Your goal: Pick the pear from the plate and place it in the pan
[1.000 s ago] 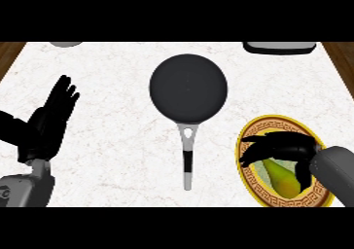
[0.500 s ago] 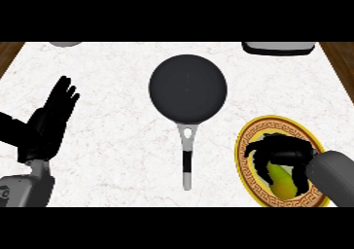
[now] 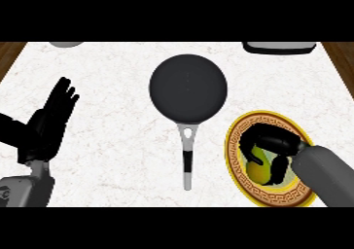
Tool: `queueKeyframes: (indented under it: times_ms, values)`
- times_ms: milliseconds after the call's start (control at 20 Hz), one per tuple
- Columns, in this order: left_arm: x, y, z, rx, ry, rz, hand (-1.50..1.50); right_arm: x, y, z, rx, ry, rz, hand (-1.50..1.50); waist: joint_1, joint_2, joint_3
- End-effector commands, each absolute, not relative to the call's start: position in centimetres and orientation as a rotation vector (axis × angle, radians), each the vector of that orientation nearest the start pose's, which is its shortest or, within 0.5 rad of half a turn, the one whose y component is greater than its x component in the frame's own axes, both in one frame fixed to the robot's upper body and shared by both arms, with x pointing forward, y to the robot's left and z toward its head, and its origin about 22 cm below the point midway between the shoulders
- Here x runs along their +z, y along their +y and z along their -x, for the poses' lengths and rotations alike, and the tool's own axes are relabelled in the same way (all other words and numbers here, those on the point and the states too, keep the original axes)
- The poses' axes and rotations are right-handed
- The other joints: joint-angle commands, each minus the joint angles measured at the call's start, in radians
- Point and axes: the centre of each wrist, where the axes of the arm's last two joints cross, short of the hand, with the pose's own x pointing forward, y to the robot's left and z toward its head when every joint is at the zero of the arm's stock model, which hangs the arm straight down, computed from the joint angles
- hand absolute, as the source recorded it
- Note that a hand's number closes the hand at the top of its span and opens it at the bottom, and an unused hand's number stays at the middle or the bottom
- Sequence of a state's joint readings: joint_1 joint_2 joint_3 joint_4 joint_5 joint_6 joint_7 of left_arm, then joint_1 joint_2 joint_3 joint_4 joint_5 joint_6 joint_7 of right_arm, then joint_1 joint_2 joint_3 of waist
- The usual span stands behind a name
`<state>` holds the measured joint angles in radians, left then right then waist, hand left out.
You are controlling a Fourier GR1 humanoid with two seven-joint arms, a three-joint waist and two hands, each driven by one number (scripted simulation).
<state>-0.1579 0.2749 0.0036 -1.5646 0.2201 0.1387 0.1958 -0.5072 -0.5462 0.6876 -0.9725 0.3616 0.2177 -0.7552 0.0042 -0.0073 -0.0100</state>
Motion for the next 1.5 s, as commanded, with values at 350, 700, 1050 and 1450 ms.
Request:
queueKeyframes:
  times_ms: [350, 700, 1050, 1450]
  values:
    - [4.9, 27.7, -27.8, 0.028, -1.472, -0.113, 0.00, 5.7, -15.7, -38.0, 1.334, -1.609, 0.640, 1.50, 0.010, -0.055, -0.011]
    - [5.0, 27.1, -28.1, 0.006, -1.467, -0.092, 0.00, 12.6, -4.9, -38.5, 1.136, -1.626, 1.003, 1.50, 0.032, -0.047, -0.006]
    - [5.0, 25.5, -28.8, -0.013, -1.493, -0.053, 0.00, 18.4, 4.0, -36.4, 0.843, -1.458, 1.302, 1.50, 0.054, -0.003, 0.003]
    - [7.0, 25.7, -28.9, 0.011, -1.527, -0.056, 0.00, 19.5, 4.8, -37.3, 0.644, -1.329, 1.419, 1.50, 0.049, 0.011, 0.009]
